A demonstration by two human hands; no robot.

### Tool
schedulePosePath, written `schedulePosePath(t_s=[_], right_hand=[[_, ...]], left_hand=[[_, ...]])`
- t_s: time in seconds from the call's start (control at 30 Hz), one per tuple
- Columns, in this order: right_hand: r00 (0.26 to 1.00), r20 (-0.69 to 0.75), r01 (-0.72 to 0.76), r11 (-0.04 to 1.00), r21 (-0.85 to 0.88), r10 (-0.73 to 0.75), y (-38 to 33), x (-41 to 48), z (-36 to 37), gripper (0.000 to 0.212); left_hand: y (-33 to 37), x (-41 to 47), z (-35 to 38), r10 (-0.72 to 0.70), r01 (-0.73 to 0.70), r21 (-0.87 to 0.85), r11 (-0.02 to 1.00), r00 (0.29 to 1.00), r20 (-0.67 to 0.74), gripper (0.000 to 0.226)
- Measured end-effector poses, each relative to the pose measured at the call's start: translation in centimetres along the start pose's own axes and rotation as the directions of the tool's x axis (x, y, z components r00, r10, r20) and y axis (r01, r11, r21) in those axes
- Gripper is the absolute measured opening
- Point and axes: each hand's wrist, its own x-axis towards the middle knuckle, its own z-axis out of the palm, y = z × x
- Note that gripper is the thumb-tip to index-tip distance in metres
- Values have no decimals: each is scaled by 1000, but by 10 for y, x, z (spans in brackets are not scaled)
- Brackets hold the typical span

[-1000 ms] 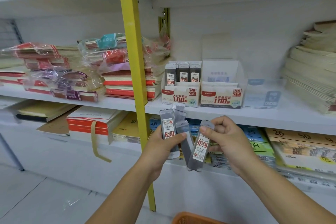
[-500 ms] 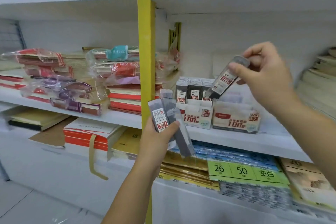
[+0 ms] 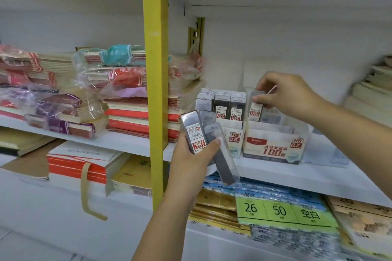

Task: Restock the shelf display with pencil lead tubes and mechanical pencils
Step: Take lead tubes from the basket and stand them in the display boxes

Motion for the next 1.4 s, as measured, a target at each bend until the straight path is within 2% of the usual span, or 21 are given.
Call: schedulePosePath(t_s=[0.1, 0.2, 0.27, 0.3, 0.37, 0.43, 0.47, 0.53, 0.67, 0.77, 0.83, 0.9, 1.0, 1.07, 1.2, 1.23, 1.33, 1.4], right_hand=[[997, -46, 48, 949, -312, -65, 2, 4, 9, 14], [995, -64, 35, 894, -447, -71, 1, 3, 12, 29], [992, -76, 50, 877, -478, -98, -2, -4, 9, 37], [987, -111, 62, 902, -427, -120, -5, -13, 7, 36], [981, -169, 72, 983, -167, -100, -18, -38, 5, 26], [993, -103, 72, 988, 133, -59, -34, -71, 10, 16], [996, -57, 76, 972, 224, -65, -42, -89, 16, 16], [994, 11, 99, 952, 288, -107, -51, -117, 32, 25], [991, 70, 86, 943, 322, -114, -48, -144, 64, 61], [995, 46, 65, 936, 346, -86, -40, -152, 70, 70], [996, 73, 26, 918, 395, -59, -35, -154, 68, 68], [994, 111, -40, 858, 513, -20, -31, -153, 65, 58], [977, 210, -184, 671, 718, 42, -29, -153, 61, 40], [953, 293, -280, 584, 762, 75, -30, -154, 60, 36], [909, 391, -411, 455, 790, 142, -32, -156, 63, 34], [915, 373, -398, 481, 781, 150, -33, -156, 63, 32], [965, 231, -248, 719, 649, 124, -34, -156, 59, 20], [983, 147, -180, 777, 603, 114, -34, -150, 50, 20]], left_hand=[[0, 1, 0, 6, -5, -16, 1000, 1000, 6, 33], [0, 0, 1, 6, -6, -26, 1000, 1000, 3, 33], [1, -2, 1, 0, 0, -30, 1000, 1000, 5, 33], [1, -3, 2, -5, 5, -33, 999, 1000, 9, 33], [2, -5, 2, -16, 17, -39, 999, 1000, 22, 32], [4, -7, 3, -22, 23, -39, 999, 999, 33, 30], [4, -9, 3, -22, 23, -36, 999, 999, 39, 29], [6, -12, 5, -12, 14, -23, 1000, 998, 65, 28], [6, -21, 9, -13, 18, -30, 999, 989, 145, 41], [4, -26, 10, -31, 32, 2, 1000, 983, 179, 46], [2, -28, 10, -44, 43, 13, 999, 982, 186, 43], [2, -29, 11, -46, 46, 5, 999, 983, 180, 40], [3, -30, 11, -27, 26, 6, 1000, 990, 137, 51], [2, -29, 11, -20, 16, 42, 999, 994, 108, 53], [-2, -28, 13, -31, 22, 82, 996, 993, 114, 33], [-1, -29, 13, -35, 26, 78, 997, 993, 112, 32], [-1, -27, 14, -22, 13, 73, 997, 991, 129, 32], [1, -27, 16, -14, 6, 62, 998, 990, 137, 34]])
